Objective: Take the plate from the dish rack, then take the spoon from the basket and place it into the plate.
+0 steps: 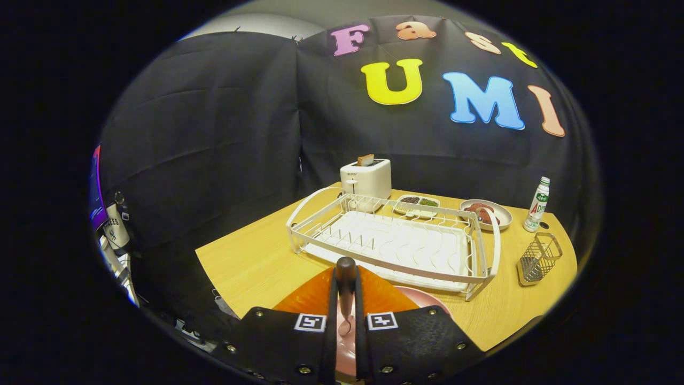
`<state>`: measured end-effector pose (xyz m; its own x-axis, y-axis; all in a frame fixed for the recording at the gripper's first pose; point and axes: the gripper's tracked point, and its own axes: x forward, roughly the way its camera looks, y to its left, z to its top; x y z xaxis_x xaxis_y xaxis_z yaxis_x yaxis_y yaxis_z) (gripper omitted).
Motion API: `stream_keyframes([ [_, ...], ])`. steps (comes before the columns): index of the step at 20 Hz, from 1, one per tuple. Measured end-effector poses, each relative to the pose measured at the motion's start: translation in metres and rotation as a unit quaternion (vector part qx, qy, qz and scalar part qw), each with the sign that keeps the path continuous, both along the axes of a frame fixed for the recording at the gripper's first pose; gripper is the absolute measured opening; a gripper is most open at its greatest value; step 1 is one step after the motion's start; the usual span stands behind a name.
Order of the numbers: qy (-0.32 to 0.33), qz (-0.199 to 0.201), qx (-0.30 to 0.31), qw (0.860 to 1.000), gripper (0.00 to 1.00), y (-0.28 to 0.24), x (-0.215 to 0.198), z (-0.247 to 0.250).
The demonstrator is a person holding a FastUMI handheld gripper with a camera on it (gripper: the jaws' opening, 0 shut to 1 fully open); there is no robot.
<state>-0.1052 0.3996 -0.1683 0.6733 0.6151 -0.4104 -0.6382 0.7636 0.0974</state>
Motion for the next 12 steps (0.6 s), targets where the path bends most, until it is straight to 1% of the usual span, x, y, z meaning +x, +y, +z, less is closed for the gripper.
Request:
stream_keyframes([
  [4,-0.006,-0.003,0.006,1.0,0.14,-0.008,0.002,0.013],
  [12,-0.042,-0.002,0.025,0.999,0.15,-0.028,0.014,0.064],
])
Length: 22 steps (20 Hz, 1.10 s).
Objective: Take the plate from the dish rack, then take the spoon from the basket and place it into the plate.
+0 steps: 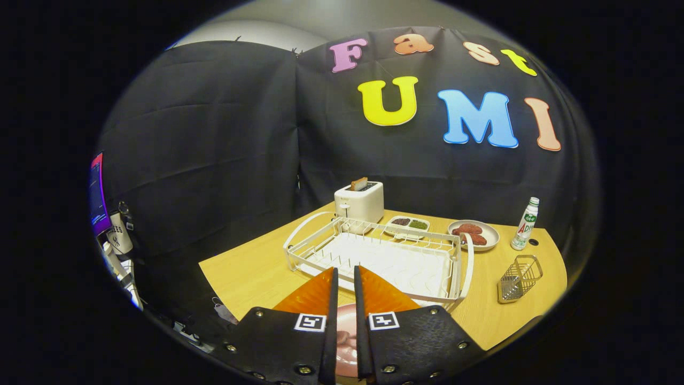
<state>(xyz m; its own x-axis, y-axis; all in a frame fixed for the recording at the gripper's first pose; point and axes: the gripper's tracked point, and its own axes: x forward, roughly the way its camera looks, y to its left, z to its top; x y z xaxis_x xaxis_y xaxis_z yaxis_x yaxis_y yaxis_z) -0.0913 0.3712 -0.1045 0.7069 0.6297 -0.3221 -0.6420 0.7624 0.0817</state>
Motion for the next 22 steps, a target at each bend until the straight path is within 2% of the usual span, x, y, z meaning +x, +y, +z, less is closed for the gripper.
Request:
stream_keyframes([
  [4,-0.015,-0.008,0.012,1.0,0.15,-0.015,0.009,0.024],
  [7,-0.036,-0.033,0.028,0.998,0.15,-0.035,0.024,0.049],
  [14,-0.101,-0.128,0.067,0.984,0.15,-0.116,0.07,0.123],
  [22,-0.163,-0.229,0.057,0.958,0.15,-0.234,0.095,0.173],
])
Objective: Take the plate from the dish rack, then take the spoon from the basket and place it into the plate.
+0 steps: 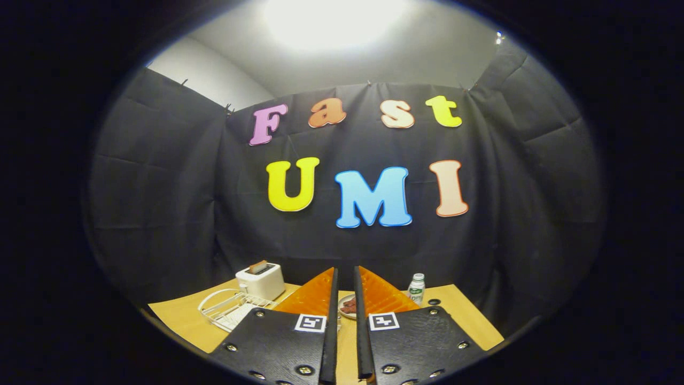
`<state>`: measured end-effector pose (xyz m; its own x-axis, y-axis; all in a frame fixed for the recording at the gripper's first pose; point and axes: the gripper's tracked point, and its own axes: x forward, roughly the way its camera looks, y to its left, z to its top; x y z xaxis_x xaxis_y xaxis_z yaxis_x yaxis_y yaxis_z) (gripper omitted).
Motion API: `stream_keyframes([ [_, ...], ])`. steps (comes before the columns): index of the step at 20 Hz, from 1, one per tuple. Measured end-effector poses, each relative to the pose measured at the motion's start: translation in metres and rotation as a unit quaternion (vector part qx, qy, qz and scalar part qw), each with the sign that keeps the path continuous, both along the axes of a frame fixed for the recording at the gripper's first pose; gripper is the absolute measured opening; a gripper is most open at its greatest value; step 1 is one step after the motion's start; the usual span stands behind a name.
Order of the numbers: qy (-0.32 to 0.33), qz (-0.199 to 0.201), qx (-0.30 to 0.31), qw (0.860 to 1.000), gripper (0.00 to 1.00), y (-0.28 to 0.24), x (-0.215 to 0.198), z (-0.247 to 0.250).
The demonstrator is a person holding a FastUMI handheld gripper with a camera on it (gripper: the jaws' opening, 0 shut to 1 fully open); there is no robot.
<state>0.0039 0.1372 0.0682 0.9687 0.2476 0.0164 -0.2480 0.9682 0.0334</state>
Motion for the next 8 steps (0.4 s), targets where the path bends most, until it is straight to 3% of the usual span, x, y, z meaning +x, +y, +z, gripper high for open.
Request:
stream_keyframes([
  [8,0.005,-0.048,-0.001,0.999,0.15,-0.06,-0.004,0.001],
])
